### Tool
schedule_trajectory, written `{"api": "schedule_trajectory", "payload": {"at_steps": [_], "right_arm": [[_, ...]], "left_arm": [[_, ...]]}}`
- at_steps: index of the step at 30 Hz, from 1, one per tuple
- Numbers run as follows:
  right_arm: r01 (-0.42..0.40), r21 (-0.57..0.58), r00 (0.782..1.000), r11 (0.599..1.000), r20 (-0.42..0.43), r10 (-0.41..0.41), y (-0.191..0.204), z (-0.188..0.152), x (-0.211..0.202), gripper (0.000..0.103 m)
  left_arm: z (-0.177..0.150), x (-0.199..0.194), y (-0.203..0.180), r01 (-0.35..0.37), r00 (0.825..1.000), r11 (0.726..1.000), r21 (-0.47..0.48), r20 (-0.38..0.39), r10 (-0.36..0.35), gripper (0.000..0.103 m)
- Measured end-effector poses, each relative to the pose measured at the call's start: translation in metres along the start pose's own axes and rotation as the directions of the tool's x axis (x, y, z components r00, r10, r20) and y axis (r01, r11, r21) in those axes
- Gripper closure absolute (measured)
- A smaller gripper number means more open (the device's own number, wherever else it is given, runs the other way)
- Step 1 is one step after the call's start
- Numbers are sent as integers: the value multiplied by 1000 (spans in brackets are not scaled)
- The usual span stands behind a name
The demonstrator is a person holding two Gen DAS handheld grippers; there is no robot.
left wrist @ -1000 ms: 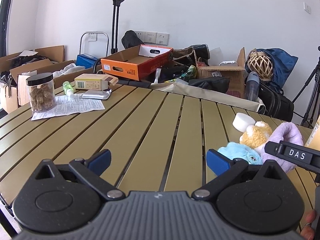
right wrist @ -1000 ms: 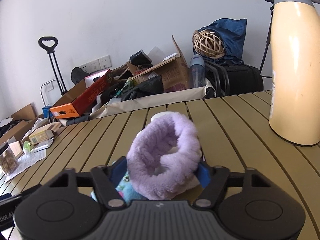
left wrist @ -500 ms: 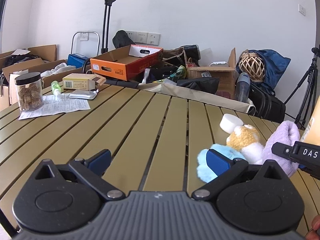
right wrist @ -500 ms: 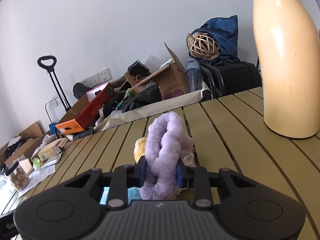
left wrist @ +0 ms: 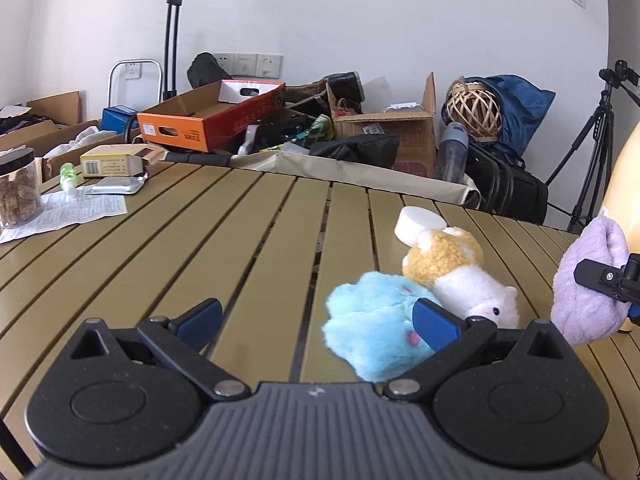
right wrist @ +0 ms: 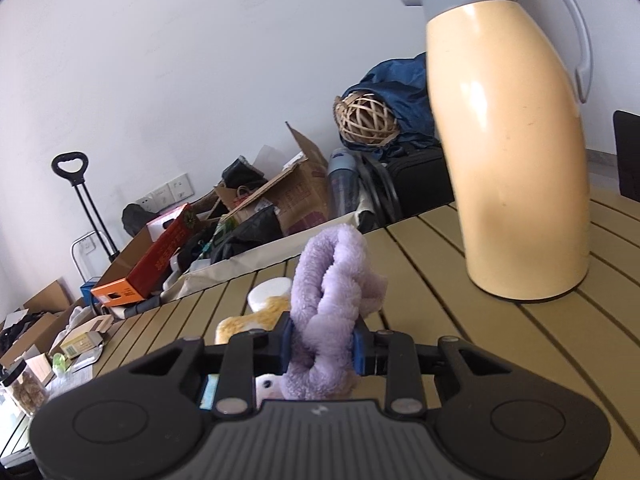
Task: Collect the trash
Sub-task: 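Close the left gripper on the blue plush while right gripper holds the scrunchie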
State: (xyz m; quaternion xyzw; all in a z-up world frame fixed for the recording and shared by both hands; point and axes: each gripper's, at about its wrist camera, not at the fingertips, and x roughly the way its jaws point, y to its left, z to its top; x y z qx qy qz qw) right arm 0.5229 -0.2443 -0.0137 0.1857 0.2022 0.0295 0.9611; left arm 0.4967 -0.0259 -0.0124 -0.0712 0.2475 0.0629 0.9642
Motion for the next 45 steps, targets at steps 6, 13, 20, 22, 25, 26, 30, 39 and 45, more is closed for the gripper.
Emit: {"api": "schedule_trajectory", "payload": {"at_steps": [6,13,20,22,25,26,30,39,45], "right_arm": [[41,23,999,999,7,-41,-24,5,-2,75],[68,49,998,996,13,-69,-45,9,-3,75],[67,62,998,996,9,-68,-52,10,-1,75],[67,69,998,995,9,-68,-54,10,-1,75],[68,80,998,994,7,-69,-55,10,-1,75],[68,82,998,994,7,-68,-55,9,-1,75],[64,89,998,994,11,-65,-54,10,-2,75],[56,110,998,992,20,-59,-60,10,-10,75],[51,124,998,991,23,-54,-62,10,-13,75]], "left_arm": [[-4,10,-20,-3,1000,999,44,-6,3,0],[-4,26,-32,-2,999,998,56,-35,4,0],[-1,40,-37,-10,997,998,56,-75,14,0],[-1,41,-41,-14,996,997,72,-82,20,0],[-1,45,-45,-20,995,995,95,-98,30,0],[-1,46,-47,-22,994,995,101,-105,33,0],[0,54,-51,-26,989,993,119,-144,43,0],[0,62,-53,-11,982,992,124,-187,34,5],[-1,62,-57,-11,984,990,137,-177,35,25]]}}
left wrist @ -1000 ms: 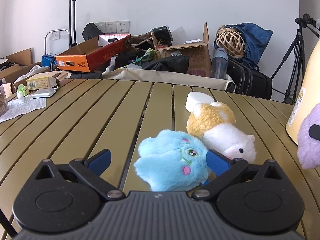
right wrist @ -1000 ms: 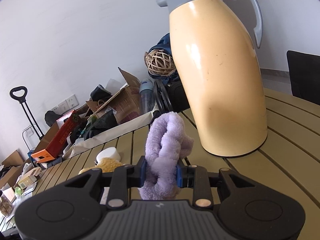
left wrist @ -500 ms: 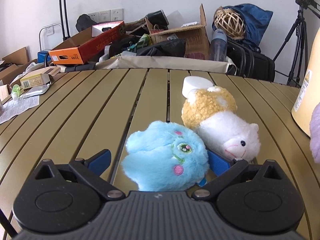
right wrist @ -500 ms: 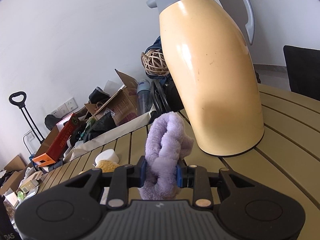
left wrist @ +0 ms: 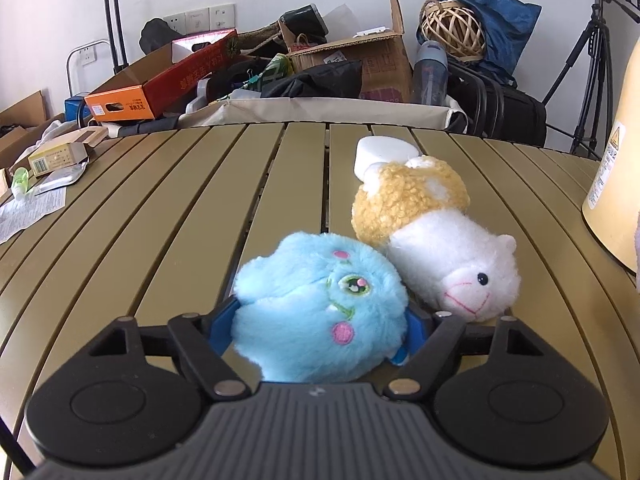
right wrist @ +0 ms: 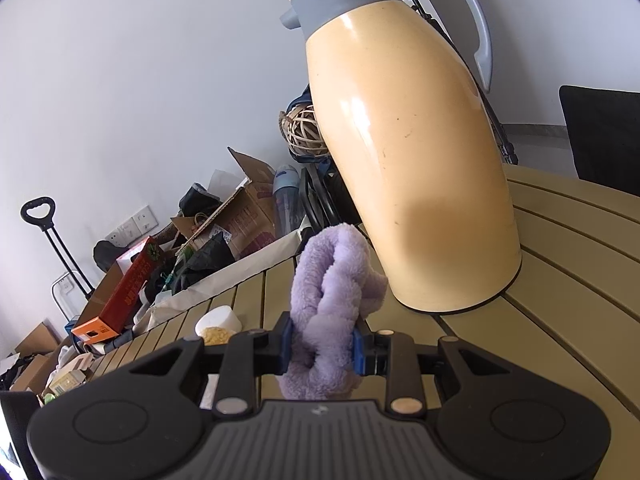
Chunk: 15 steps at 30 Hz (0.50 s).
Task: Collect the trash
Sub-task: 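Close the left gripper on the blue plush while right gripper holds the scrunchie, then carry the scrunchie and blue plush off the table down over the black bin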
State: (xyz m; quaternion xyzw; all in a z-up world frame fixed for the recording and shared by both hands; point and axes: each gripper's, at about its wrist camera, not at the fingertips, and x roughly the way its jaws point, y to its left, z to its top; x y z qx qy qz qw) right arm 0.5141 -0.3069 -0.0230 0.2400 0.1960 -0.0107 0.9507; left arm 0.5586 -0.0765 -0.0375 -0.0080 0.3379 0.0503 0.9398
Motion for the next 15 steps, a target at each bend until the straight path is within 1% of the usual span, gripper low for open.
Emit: {"api": "schedule_trajectory", "payload": {"at_steps": [5,10,15], "right_arm": [[-4,4,1000,1000,4,4,-3,1,-3,75],[-7,3,1000,1000,3,7,-3,0,-6,75],[-15,2,1000,1000,-6,15,-3,-2,-9,75]], "left_arm": [[-1,-4,0,-1,1000,1000,-4,20,1,28],[-5,-11,-2,-31,999,1000,1,38,31,28],[-9,-22,1,-30,998,999,-14,55,31,28]]}}
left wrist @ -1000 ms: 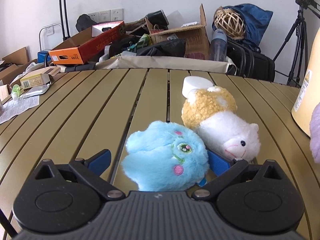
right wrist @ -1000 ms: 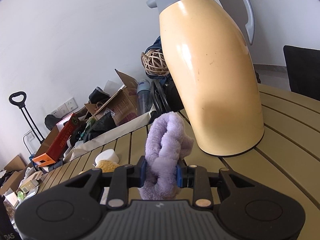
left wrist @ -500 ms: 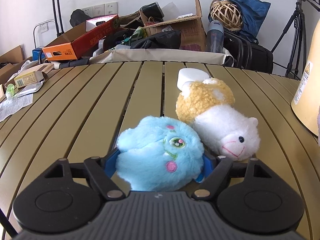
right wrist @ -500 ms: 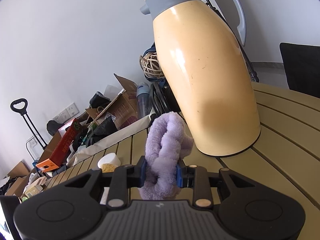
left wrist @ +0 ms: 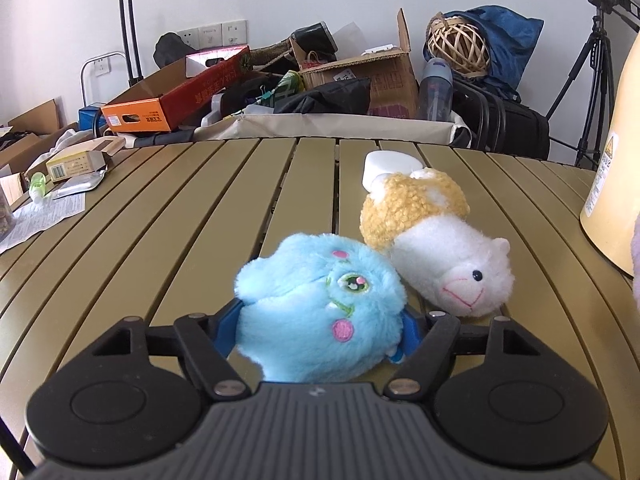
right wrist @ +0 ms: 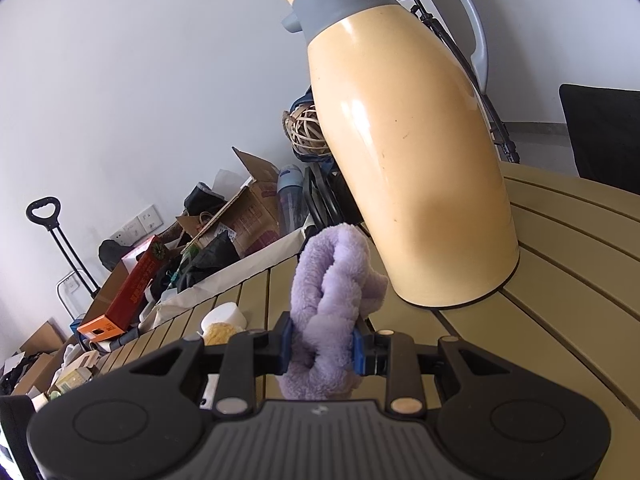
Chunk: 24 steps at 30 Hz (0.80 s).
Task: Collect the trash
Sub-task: 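Carry the scrunchie and blue plush off the table down over the black bin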
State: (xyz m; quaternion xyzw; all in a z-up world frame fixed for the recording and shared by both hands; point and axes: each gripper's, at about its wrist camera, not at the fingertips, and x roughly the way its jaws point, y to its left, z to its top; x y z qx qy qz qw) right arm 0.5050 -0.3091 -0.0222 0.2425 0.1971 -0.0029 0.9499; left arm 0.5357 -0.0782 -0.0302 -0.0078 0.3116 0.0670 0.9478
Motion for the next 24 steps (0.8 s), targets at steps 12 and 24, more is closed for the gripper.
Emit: {"api": "schedule_trajectory", "payload": {"at_steps": [12,24], "right_arm": [[-39,-39,999,998,-11,38,11,-9,-24,75],[-95,-103,995,990,-12,95,28,-27,-65,75]], "left_arm": [[-9,-48,15,5,998,1000,-26,57,-3,28],[-22,-108,30,23,992,1000,-16,127,-21,28]]}}
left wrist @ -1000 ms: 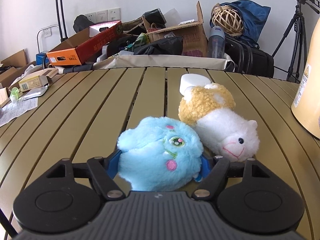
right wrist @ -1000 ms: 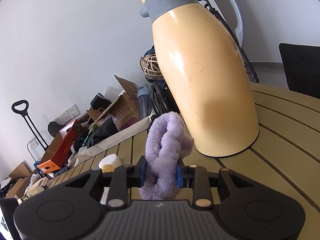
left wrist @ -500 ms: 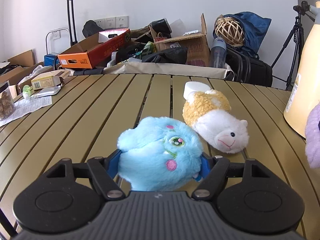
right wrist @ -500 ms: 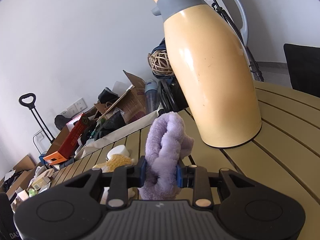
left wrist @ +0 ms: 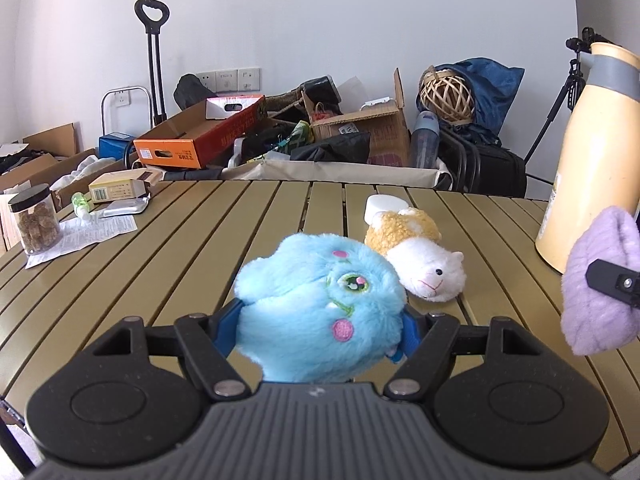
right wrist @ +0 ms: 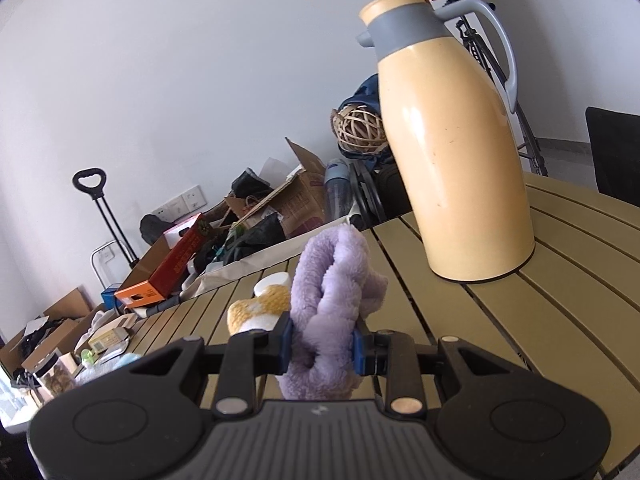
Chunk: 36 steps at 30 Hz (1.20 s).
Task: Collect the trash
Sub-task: 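Carry the scrunchie and blue plush off the table down over the black bin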
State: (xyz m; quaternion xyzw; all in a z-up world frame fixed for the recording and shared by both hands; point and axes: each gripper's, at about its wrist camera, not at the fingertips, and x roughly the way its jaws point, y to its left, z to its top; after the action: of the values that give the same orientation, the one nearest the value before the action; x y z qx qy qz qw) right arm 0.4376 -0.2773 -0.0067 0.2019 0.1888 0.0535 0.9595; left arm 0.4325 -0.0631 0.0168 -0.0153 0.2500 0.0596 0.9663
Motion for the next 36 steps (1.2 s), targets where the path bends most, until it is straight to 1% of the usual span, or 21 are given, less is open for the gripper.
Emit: {"api": "schedule_trajectory", "payload": {"at_steps": [19,26,31,36], "right_arm": [[-60,-95,998,994,-28,57,28,-45,-70,75],[-105,-113,993,988,-56,99,33,-66,-96,75],[-123,-137,991,983,-74,113,37,-81,-117,75],[-136,-149,986,979,-113,120,39,-100,-133,75]], "left_arm": [[-31,-81,22,21,999,1000,9,38,-21,28],[-48,-114,30,19,999,999,26,50,-20,28],[-63,-132,37,17,999,999,28,41,-18,28],[-79,-149,45,16,999,999,29,31,-17,28]]}}
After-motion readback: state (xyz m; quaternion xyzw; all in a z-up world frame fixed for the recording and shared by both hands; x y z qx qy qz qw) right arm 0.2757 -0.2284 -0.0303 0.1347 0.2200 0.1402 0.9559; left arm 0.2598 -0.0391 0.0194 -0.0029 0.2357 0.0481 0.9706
